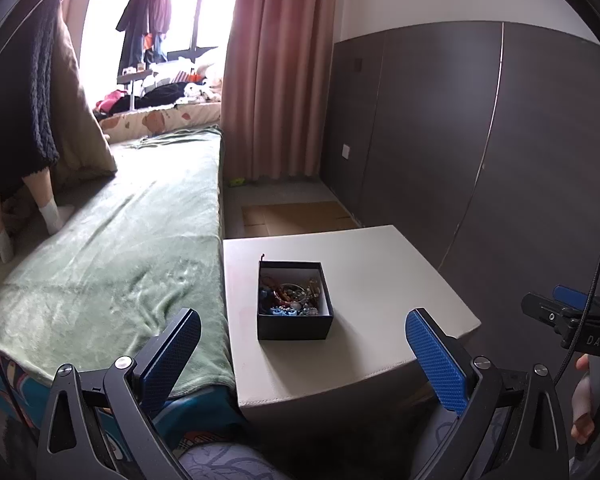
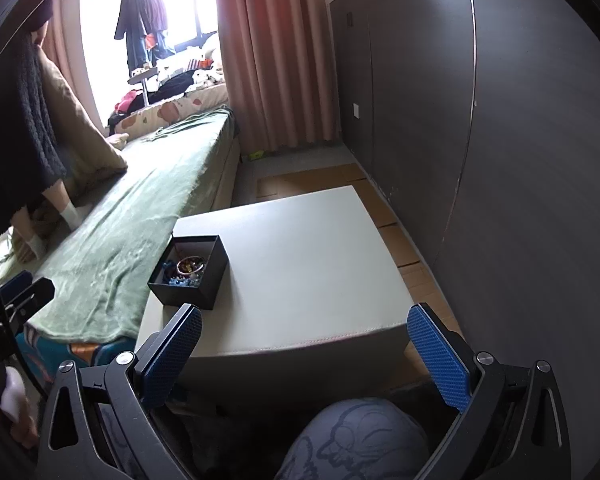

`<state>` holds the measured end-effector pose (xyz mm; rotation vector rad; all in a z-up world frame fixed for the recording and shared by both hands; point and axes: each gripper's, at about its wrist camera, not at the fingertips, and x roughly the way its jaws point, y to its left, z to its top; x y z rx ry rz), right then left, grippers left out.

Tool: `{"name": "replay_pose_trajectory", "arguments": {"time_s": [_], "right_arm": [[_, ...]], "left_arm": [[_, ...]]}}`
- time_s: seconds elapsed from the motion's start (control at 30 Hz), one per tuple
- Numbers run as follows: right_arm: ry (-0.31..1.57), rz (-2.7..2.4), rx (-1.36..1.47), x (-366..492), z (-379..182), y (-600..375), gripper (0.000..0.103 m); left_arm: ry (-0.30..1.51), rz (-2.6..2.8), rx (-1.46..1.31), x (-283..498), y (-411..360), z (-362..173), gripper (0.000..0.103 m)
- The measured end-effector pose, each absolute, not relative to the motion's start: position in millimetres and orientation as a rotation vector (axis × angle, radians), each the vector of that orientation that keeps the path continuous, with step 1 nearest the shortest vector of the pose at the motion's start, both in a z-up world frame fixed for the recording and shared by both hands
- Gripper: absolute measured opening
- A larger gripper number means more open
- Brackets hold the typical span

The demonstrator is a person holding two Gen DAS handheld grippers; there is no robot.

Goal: Organize jewelry

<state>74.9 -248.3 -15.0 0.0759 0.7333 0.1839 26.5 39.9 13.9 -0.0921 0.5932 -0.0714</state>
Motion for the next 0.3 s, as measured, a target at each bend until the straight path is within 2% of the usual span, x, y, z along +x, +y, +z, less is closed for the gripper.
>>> {"name": "replay_pose_trajectory", "arguments": {"time_s": [0.3], "right_arm": [[0.767,0.177,0.064,85.3,-27.6,-243.3,0.103]], "left_arm": [[0.614,-0.063,-0.094,37.5,43.3,2.1,0.102]]}}
